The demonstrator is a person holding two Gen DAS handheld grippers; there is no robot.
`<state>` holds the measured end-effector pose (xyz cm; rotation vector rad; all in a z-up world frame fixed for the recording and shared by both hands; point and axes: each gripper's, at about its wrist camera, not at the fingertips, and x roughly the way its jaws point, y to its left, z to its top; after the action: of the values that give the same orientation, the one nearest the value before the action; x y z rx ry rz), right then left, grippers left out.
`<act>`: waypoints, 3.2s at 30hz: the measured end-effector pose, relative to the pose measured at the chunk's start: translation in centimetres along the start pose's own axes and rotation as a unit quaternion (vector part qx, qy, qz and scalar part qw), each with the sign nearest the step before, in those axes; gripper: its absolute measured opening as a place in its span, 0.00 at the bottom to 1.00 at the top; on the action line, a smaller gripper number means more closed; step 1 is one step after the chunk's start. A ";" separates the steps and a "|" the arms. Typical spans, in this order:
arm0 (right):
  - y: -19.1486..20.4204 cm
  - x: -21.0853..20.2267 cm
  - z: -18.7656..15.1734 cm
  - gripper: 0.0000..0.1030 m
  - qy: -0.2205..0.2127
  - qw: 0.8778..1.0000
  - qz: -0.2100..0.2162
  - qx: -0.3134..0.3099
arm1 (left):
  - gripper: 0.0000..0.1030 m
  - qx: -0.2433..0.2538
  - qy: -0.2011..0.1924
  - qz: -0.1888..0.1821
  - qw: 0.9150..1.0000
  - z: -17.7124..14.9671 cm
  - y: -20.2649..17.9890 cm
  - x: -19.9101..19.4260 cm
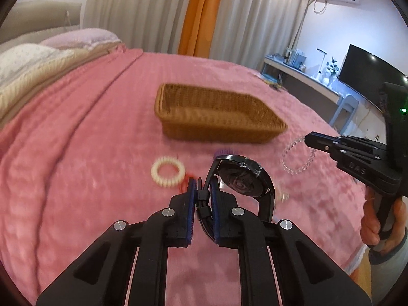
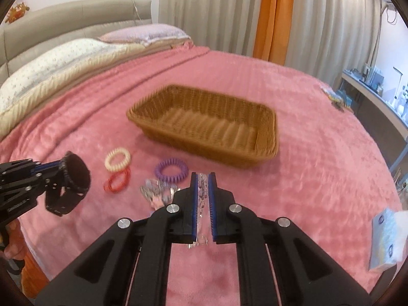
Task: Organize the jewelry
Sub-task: 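Grasp the black watch with the left tool while the right tool grasps the clear bead bracelet, then carry the watch and bead bracelet into the wicker basket and open both tools, then grasp the red hair tie with the left tool while the right tool grasps the bead bracelet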
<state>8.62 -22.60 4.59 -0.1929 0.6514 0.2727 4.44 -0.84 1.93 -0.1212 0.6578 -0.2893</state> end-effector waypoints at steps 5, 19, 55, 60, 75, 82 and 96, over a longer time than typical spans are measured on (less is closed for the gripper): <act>-0.5 0.1 4.3 0.06 -0.025 1.000 -0.006 -0.002 | 0.09 0.008 -0.021 0.006 1.000 4.5 -0.1 1.3; -3.9 14.3 9.4 0.06 0.035 0.998 0.037 0.045 | 0.11 0.050 0.023 0.032 0.998 12.6 -0.1 14.3; -1.7 2.2 5.3 0.44 -0.024 0.998 0.032 0.052 | 0.51 -0.007 -0.075 -0.038 0.996 10.5 2.2 -0.1; -0.4 0.7 2.2 0.44 -0.021 0.999 0.020 0.039 | 0.53 -0.023 -0.074 -0.042 0.996 7.4 3.0 -2.4; -1.8 6.0 -5.0 0.32 0.071 0.993 0.048 0.083 | 0.53 -0.070 0.023 -0.049 0.996 0.2 5.8 2.8; -1.8 7.6 -6.6 0.31 0.088 0.990 0.062 0.087 | 0.53 -0.092 0.069 -0.074 0.991 -1.7 6.0 6.1; -1.2 8.2 -6.8 0.19 0.092 0.992 0.042 0.076 | 0.48 -0.077 0.120 -0.022 0.990 -1.9 4.3 9.7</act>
<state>11.40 -23.99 -5.68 -0.0437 0.8610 0.2867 11.50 0.25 -6.09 -0.2520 0.9172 -0.2989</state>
